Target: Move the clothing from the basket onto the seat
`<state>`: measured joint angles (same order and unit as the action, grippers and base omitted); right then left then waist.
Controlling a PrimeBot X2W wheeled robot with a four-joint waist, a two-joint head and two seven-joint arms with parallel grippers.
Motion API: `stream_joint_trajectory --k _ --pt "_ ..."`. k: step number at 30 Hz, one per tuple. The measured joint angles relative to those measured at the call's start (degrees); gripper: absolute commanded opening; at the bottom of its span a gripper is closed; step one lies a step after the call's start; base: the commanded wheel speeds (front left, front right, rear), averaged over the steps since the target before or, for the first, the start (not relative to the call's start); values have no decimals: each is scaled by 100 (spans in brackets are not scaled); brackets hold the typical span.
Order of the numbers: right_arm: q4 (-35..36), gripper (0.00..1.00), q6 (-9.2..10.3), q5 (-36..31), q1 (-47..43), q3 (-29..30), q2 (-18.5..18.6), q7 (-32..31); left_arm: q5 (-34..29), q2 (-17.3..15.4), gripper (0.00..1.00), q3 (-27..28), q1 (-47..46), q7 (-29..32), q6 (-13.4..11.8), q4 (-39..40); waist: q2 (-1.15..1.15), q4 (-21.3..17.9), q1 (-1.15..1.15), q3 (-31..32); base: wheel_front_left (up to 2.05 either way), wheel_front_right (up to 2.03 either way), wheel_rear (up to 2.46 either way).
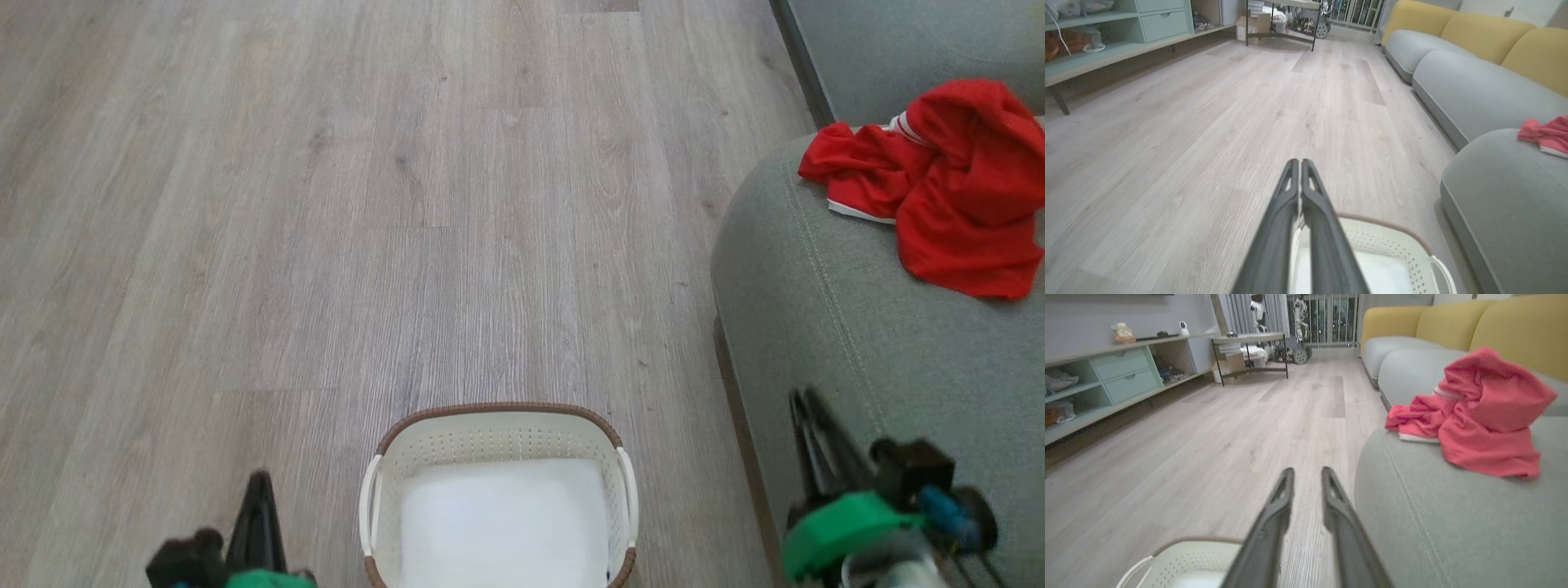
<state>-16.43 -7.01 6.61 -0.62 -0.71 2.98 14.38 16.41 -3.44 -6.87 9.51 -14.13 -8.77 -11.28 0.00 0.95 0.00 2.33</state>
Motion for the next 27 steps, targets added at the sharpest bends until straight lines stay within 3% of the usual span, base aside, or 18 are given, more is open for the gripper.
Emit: stream_joint_trajectory --k 4,27 --pt "-276 0 0 90 -275 0 -1 -34 99 18 0 1 179 48 3 -252 0 -2 0 -4 0 0 0" --pt "-234 0 0 1663 -221 132 -2 -414 1485 24 0 186 -20 409 280 -276 0 -20 0 -51 0 0 0"
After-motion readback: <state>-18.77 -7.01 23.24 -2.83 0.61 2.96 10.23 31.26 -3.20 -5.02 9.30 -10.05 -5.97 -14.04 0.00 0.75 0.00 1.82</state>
